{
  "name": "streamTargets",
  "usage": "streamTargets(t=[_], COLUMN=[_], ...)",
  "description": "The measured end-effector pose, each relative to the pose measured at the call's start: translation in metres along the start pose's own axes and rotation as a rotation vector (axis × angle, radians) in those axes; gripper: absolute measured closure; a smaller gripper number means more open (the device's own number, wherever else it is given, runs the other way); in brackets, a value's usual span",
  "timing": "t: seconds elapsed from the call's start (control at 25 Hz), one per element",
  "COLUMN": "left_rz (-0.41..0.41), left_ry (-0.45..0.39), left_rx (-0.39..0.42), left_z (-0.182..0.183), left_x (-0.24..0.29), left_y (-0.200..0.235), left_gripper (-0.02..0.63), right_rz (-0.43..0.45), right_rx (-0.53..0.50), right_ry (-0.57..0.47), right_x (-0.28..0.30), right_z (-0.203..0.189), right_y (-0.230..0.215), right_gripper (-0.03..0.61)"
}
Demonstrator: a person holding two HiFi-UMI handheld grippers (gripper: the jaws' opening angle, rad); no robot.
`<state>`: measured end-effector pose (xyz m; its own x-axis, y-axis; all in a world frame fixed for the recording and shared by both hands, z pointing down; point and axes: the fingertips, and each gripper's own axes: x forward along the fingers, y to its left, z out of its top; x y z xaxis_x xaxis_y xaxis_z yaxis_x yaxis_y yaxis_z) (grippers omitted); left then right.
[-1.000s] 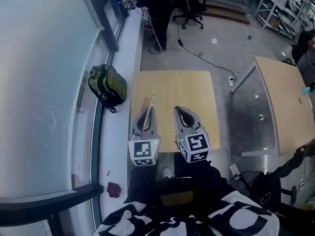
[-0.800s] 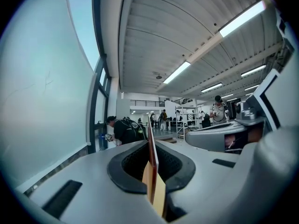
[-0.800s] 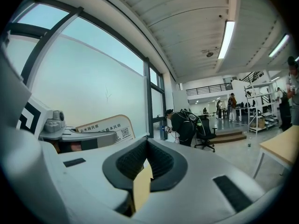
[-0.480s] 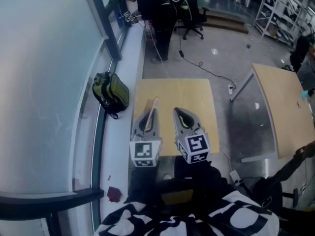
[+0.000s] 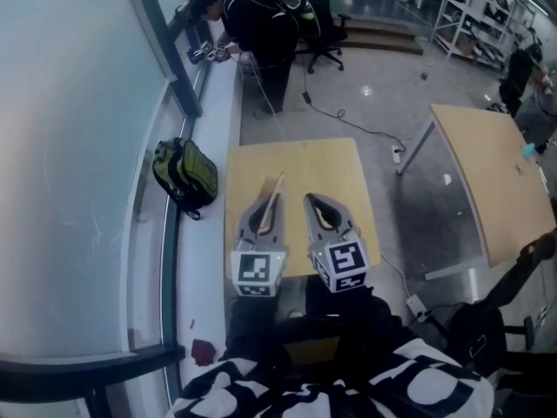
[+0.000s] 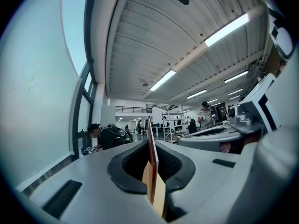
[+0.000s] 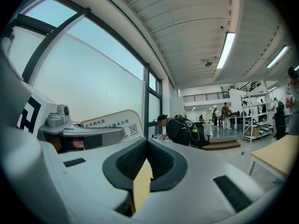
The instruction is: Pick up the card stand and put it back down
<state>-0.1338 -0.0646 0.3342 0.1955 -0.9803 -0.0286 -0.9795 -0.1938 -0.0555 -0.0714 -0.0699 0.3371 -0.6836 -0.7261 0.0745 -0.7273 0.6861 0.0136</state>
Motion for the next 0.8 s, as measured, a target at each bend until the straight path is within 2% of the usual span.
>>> streamTargets(t=[0.52,0.8], left_rz=[-0.269,-0.357], left_ry=[0.067,0.134], left_rx=[-0.048,-0.085], left_z=[-0.027,-0.057], left_x=[0.052,0.082], left_y=[-0.079,-0.110], left_gripper=[0.594,0.594], right_rz=[-0.221,-0.295], right_rx=[0.029,0.067], right_ry=[0.031,0.071], right_x=[-0.039,-0.047], right_z=[-0.025,-0.048], right_y=[-0.082,-0.119], right_gripper=[0.558,0.558])
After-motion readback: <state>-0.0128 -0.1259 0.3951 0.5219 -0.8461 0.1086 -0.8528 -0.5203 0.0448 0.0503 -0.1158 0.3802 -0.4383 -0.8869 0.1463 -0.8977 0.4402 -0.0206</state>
